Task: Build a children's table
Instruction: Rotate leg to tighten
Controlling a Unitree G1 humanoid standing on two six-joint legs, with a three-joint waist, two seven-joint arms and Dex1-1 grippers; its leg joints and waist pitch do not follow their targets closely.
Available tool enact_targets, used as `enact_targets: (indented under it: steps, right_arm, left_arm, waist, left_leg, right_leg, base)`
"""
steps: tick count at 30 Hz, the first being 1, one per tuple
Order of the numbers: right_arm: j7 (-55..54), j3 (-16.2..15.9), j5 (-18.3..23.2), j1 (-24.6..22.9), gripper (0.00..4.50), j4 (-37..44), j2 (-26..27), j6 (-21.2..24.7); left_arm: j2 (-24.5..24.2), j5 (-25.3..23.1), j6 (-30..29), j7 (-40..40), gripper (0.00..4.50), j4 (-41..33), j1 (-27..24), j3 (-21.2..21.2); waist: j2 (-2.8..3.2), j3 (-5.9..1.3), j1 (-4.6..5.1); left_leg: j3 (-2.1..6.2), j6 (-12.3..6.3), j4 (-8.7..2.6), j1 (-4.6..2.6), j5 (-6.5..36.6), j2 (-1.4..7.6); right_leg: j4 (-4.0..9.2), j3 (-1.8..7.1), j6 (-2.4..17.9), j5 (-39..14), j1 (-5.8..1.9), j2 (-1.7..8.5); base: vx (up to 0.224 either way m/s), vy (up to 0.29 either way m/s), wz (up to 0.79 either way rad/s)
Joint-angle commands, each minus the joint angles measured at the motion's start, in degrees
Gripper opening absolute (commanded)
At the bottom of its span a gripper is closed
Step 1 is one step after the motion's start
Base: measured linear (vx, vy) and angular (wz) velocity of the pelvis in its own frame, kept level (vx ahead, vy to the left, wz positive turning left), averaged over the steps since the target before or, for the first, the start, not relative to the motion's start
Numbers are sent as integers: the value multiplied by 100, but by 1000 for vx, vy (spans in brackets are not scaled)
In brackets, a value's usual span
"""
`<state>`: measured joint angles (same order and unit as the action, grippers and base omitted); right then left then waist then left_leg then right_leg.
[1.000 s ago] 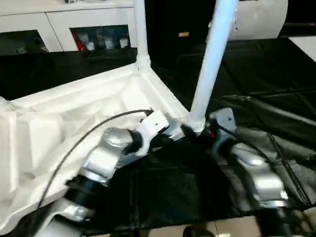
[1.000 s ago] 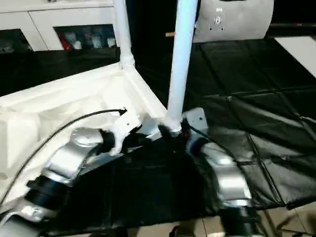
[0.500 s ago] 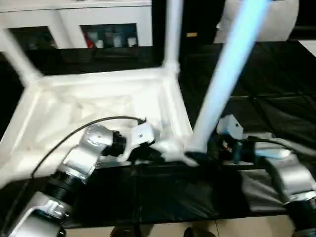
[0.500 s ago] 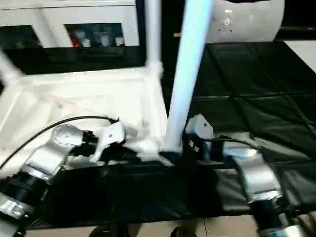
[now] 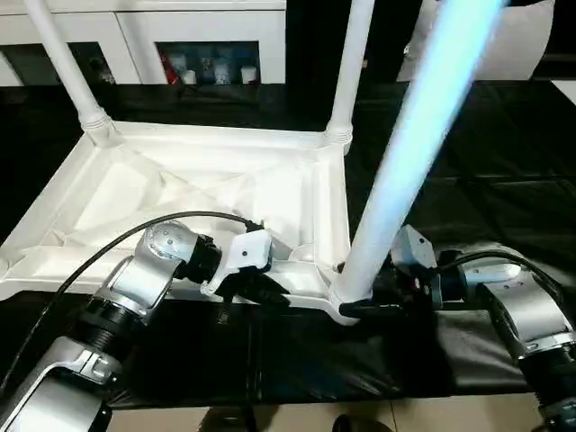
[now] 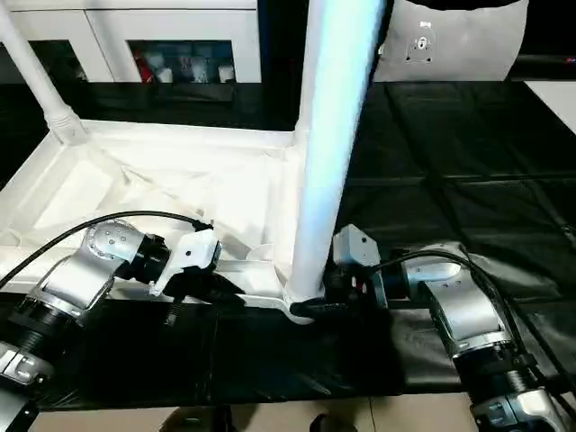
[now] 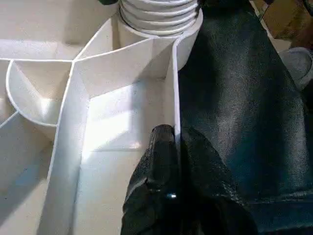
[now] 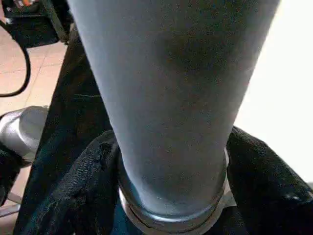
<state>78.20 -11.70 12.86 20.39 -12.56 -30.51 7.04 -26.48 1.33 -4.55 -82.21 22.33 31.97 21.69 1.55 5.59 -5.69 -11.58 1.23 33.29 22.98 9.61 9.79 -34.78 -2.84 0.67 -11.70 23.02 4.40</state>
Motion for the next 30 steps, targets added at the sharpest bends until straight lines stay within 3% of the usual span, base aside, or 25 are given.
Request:
enact_targets:
  steps: [1, 8, 11, 12, 14, 15, 16, 18, 20, 21, 22, 23, 24, 25, 26, 27, 30]
  right_arm:
    - [102, -31, 9, 91, 280, -71, -69, -12]
    - [97, -77, 104, -40, 273, 80, -61, 203]
    - [-364, -26, 317, -337, 272, 485, 202, 803]
    - [-364, -26, 317, -337, 272, 485, 202, 803]
    - [-937, -40, 272, -541, 272, 745, 538, 1059]
    - [-1295, -40, 147, -587, 272, 768, 725, 1115]
    - [-1391, -45, 110, -599, 271, 772, 780, 1120]
    - [-2485, -33, -189, -656, 270, 734, 1455, 1372]
    - [-2528, -30, -197, -656, 269, 730, 1482, 1388]
    - [-2981, -3, -264, -626, 269, 683, 1782, 1528]
    - [-3408, 23, -350, -582, 269, 621, 2066, 1635]
    - [-4088, 82, -492, -494, 269, 520, 2504, 1815]
    - [-4135, 88, -503, -487, 269, 512, 2534, 1827]
    - [-4602, 169, -559, -401, 269, 432, 2841, 1975]
    - [-4894, 239, -589, -327, 269, 357, 3020, 2066]
    - [-5220, 327, -636, -231, 268, 250, 3204, 2154]
    - [-5869, 570, -707, -19, 268, 5, 3597, 2250]
  left_arm:
    - [12, -16, 110, -339, 0, 39, 5, 261]
    - [59, 26, 15, -192, 0, 31, -31, 177]
    - [348, 54, -368, 445, 0, -46, -65, -2]
    - [348, 54, -368, 445, 0, -46, -65, -2]
    - [597, 7, -786, 976, 0, -114, -72, -89]
    - [713, -17, -938, 1199, 0, -146, -76, -122]
    - [758, -6, -984, 1263, 0, -160, -80, -142]
    - [1225, -20, -1487, 1968, 0, -278, -62, -279]
    - [1241, -26, -1500, 1995, 0, -279, -60, -282]
    - [1452, -78, -1710, 2327, 0, -257, -9, -352]
    - [1666, -116, -1901, 2684, 0, -205, 57, -444]
    - [1984, -169, -2201, 3241, 0, -135, 165, -591]
    - [2005, -173, -2220, 3281, 0, -129, 173, -602]
    - [2217, -223, -2384, 3673, 0, -94, 247, -709]
    - [2332, -263, -2452, 3887, 0, -84, 286, -762]
    - [2470, -291, -2497, 4134, 0, -71, 329, -839]
    - [2722, -417, -2689, 4411, 0, -177, 371, -868]
  waist:
    - [-69, -362, 13]
    - [-71, -331, 7]
    - [-75, -335, -12]
    - [-74, -326, -10]
    - [-64, -301, -7]
    - [-77, -266, 13]
    - [-78, -236, 29]
    - [-91, -173, 119]
    - [-114, -171, 168]
    - [-114, -183, 195]
    - [-98, -167, 237]
    - [-93, -164, 246]
    - [-101, -137, 313]
    - [-101, -155, 329]
    - [-66, -176, 333]
    - [-88, -177, 375]
    - [-75, -165, 407]
  left_leg:
    - [167, -631, -364, -179, 871, 411]
    - [176, -453, -400, -195, 1170, 421]
    - [177, -473, -401, -190, 1072, 427]
    - [176, -473, -407, -188, 1088, 425]
    - [182, -386, -433, -192, 1277, 426]
    - [194, -277, -454, -199, 1537, 412]
    - [216, -127, -483, -216, 1820, 404]
    - [291, 182, -529, -260, 2355, 383]
    - [334, 250, -539, -254, 2513, 368]
    - [345, 248, -552, -265, 2558, 361]
    - [331, 260, -558, -315, 2649, 354]
    - [344, 265, -556, -344, 2727, 342]
    - [362, 317, -588, -338, 2831, 309]
    - [406, 317, -621, -330, 2890, 307]
    - [427, 322, -652, -298, 2853, 317]
    - [427, 313, -675, -324, 2963, 306]
    - [420, 269, -654, -371, 3059, 281]
  right_leg:
    - [356, 257, 1574, -583, -226, 461]
    - [398, 277, 1482, -1037, -203, 470]
    - [383, 282, 1490, -875, -206, 468]
    - [389, 285, 1478, -905, -199, 462]
    - [428, 292, 1424, -1230, -187, 470]
    - [475, 297, 1349, -1689, -169, 487]
    - [531, 300, 1199, -2282, -155, 509]
    - [618, 297, 885, -3330, -100, 535]
    - [645, 290, 705, -3671, -117, 552]
    - [672, 294, 591, -3735, -112, 546]
    - [711, 302, 575, -3746, -54, 532]
    - [740, 286, 560, -3811, -43, 541]
    - [767, 242, 503, -3952, -54, 514]
    - [779, 202, 394, -3997, -121, 530]
    - [746, 195, 407, -3801, -159, 533]
    - [773, 216, 425, -3566, -108, 512]
    - [817, 254, 456, -3606, -49, 525]
  base:
    - [0, 0, 0]
    - [0, 0, 0]
    - [0, 0, 0]
    - [0, 0, 0]
    - [0, 0, 0]
    - [0, 0, 0]
    - [0, 0, 0]
    - [0, 0, 0]
    - [0, 0, 0]
    - [0, 0, 0]
    - [0, 0, 0]
    - [0, 0, 0]
    - [0, 0, 0]
    - [-22, 55, -17]
    - [-2, 68, -16]
    - [-2, 68, -16]
    - [-6, 18, -2]
